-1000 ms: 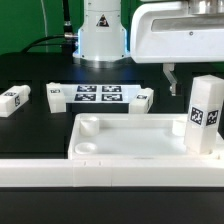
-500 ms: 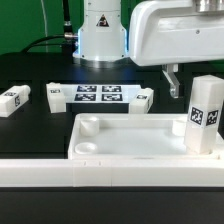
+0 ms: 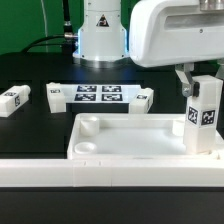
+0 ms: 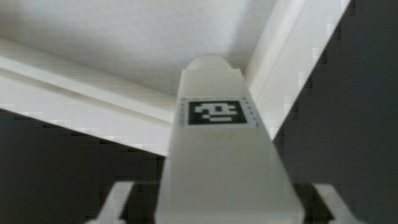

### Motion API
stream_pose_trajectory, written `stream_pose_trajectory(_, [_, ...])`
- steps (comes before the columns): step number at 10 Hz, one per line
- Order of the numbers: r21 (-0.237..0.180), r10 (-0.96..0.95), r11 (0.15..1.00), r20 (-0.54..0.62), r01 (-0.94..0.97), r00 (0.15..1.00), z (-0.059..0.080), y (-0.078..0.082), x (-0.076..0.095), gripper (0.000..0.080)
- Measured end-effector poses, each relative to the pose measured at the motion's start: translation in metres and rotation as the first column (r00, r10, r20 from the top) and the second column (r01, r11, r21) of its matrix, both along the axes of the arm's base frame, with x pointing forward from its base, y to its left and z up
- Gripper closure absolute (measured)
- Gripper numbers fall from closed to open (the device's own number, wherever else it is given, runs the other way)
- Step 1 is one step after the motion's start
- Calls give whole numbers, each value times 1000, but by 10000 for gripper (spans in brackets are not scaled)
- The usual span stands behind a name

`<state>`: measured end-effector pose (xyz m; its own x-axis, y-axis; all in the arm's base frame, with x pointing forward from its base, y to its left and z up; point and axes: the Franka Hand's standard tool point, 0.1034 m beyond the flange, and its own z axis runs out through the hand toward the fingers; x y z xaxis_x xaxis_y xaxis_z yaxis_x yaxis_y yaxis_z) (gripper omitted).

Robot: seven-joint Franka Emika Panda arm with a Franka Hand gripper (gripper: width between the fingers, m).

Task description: Assemble desk

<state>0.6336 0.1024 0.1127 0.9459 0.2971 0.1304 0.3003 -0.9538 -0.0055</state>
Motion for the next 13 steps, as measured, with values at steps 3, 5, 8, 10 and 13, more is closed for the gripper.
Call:
stream_pose_trajectory(3, [14,-104,994,-6,104,995,0,0,0,511])
stream_pose_trajectory(5, [37,-299,953,-18,300,954,-1,-1,0,511])
stream_pose_trajectory(8, [69,-561,824,-34,562,827,-2,-1,0,510])
stream_pose_trajectory(10, [81,-702,706,-50,703,711,-2,-1,-1,509])
stream_pose_trajectory(13, [75,-864,489,-90,869,495,-2,-1,-1,508])
